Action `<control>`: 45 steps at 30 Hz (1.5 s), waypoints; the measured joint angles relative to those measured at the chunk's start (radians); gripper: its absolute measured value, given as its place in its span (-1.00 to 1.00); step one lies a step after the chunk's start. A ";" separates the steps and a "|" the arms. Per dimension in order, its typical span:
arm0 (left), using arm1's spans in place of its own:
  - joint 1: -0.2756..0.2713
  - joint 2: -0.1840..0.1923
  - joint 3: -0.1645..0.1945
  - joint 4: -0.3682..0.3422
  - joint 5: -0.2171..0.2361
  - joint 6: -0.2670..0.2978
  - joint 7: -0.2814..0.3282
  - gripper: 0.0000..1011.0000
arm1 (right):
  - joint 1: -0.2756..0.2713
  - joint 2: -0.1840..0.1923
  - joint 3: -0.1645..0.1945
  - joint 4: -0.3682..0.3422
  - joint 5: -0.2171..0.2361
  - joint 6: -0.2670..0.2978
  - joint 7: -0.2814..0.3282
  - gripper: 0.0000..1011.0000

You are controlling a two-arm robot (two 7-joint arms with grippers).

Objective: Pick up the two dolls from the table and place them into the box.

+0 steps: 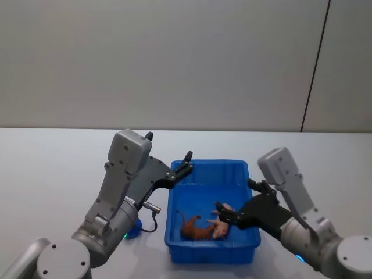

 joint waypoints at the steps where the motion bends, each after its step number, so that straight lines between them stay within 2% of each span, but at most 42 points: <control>1: 0.000 0.000 0.000 0.000 0.000 0.000 0.000 0.98 | -0.003 0.004 0.002 -0.003 0.001 -0.002 -0.001 0.98; 15: 0.000 0.000 0.000 0.000 0.000 0.000 0.000 0.98 | -0.070 0.096 0.056 -0.059 0.040 -0.056 -0.016 0.98; 27: 0.005 0.003 -0.003 -0.004 -0.002 0.022 -0.002 0.98 | -0.094 0.130 0.076 -0.075 0.053 -0.073 -0.021 0.98; 35: 0.022 0.022 -0.014 -0.012 -0.029 0.054 -0.008 0.98 | -0.102 0.142 0.083 -0.080 0.057 -0.079 -0.023 0.98; 45: 0.070 0.071 -0.039 0.000 -0.105 0.073 -0.020 0.98 | -0.107 0.149 0.087 -0.083 0.059 -0.082 -0.024 0.98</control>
